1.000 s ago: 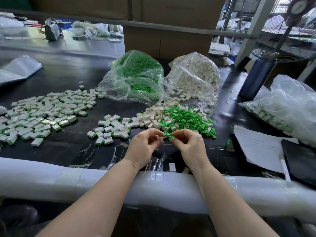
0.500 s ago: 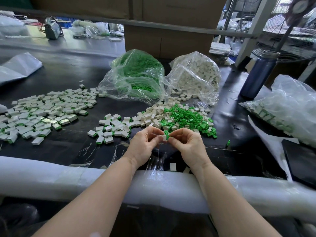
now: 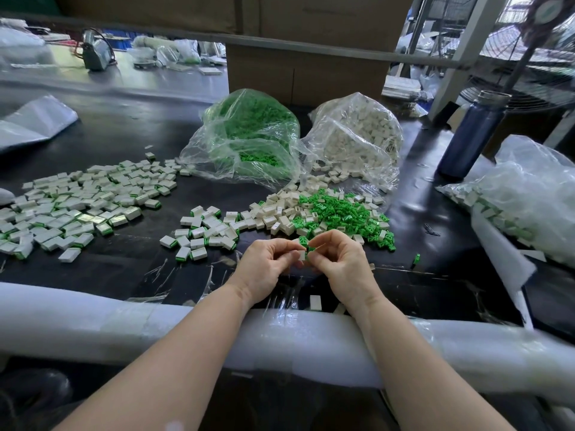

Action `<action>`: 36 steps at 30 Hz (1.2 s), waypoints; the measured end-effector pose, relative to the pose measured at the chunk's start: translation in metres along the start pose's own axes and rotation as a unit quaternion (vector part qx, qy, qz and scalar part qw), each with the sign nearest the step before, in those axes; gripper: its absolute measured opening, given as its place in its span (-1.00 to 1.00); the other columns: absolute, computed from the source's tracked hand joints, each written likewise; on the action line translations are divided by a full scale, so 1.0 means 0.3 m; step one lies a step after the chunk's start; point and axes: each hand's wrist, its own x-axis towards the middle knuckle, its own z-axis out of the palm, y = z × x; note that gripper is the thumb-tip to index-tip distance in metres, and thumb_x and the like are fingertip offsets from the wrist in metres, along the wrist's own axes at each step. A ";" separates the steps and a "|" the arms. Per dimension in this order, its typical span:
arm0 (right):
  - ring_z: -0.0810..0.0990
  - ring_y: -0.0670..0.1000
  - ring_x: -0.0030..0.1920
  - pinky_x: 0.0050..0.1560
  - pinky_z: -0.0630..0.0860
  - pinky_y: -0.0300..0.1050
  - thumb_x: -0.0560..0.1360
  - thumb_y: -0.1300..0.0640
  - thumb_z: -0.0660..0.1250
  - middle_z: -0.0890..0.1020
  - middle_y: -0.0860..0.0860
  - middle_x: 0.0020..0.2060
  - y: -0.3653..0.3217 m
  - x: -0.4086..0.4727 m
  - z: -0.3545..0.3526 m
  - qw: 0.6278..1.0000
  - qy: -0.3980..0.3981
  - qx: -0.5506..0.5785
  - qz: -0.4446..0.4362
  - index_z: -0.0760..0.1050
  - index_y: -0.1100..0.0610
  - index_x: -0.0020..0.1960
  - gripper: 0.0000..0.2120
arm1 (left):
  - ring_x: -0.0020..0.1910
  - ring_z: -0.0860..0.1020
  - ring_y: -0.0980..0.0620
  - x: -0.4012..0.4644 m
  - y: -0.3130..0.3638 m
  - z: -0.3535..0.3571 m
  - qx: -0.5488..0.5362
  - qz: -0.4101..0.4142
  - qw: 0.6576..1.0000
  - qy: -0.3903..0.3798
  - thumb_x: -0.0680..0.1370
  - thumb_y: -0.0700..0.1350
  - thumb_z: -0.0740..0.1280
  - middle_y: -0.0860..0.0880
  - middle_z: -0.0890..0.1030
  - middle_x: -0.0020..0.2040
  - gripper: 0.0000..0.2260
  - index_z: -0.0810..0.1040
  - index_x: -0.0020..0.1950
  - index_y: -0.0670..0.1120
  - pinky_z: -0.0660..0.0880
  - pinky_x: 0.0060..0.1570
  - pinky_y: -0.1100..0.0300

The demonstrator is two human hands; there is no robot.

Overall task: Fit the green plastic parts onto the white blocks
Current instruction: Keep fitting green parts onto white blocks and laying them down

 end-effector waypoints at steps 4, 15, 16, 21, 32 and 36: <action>0.53 -0.04 -0.28 -0.20 0.50 -0.21 0.41 0.42 0.36 0.57 0.06 -0.33 0.000 -0.001 0.003 1.000 -0.006 -0.012 0.006 0.47 0.10 -0.22 -0.76 | -0.33 0.53 0.28 0.000 -0.004 0.000 0.023 -0.009 1.000 0.003 0.53 -0.24 0.32 0.02 0.61 -0.28 -0.88 0.64 0.00 -0.15 0.43 -0.18 0.47; 0.56 0.00 -0.28 -0.11 0.59 -0.02 0.39 0.43 0.38 0.59 0.06 -0.34 0.006 0.001 -0.006 0.999 -0.032 0.004 0.026 0.49 0.14 -0.26 -0.77 | -0.31 0.54 0.13 -0.007 0.009 0.003 0.014 -0.022 1.000 -0.014 0.53 -0.30 0.31 -0.15 0.63 -0.21 -0.85 0.62 -0.10 -0.09 0.49 -0.14 0.41; 0.56 0.01 -0.27 -0.08 0.58 0.03 0.39 0.44 0.38 0.59 0.07 -0.34 0.006 0.001 -0.007 0.999 -0.035 0.008 0.027 0.49 0.14 -0.27 -0.77 | -0.32 0.54 0.16 -0.008 0.010 0.003 0.018 -0.021 0.999 -0.017 0.52 -0.30 0.31 -0.15 0.63 -0.22 -0.86 0.63 -0.09 -0.11 0.49 -0.15 0.42; 0.56 -0.01 -0.30 -0.14 0.57 -0.06 0.38 0.45 0.38 0.59 0.05 -0.36 0.010 0.002 -0.009 0.999 -0.040 0.006 0.028 0.49 0.12 -0.28 -0.75 | -0.42 0.51 0.30 -0.014 0.018 -0.001 0.017 -0.018 0.999 -0.031 0.52 -0.32 0.30 0.01 0.57 -0.37 -0.88 0.63 -0.05 -0.20 0.42 -0.25 0.51; 0.55 -0.12 -0.41 -0.35 0.49 -0.30 0.39 0.39 0.42 0.60 -0.01 -0.42 0.007 0.003 -0.006 0.999 -0.020 0.023 0.022 0.51 0.15 -0.24 -0.82 | -0.38 0.50 0.31 -0.015 0.022 0.002 0.022 -0.006 0.999 -0.024 0.55 -0.28 0.29 0.04 0.58 -0.30 -0.88 0.61 -0.05 -0.13 0.43 -0.21 0.46; 0.57 -0.13 -0.45 -0.40 0.50 -0.32 0.43 0.36 0.38 0.61 -0.03 -0.48 0.007 0.006 -0.007 0.998 0.002 0.055 0.030 0.52 0.18 -0.22 -0.87 | -0.39 0.47 0.27 -0.015 0.022 0.006 0.021 0.008 1.000 -0.020 0.57 -0.23 0.25 0.00 0.57 -0.28 -0.89 0.54 0.02 -0.08 0.43 -0.25 0.43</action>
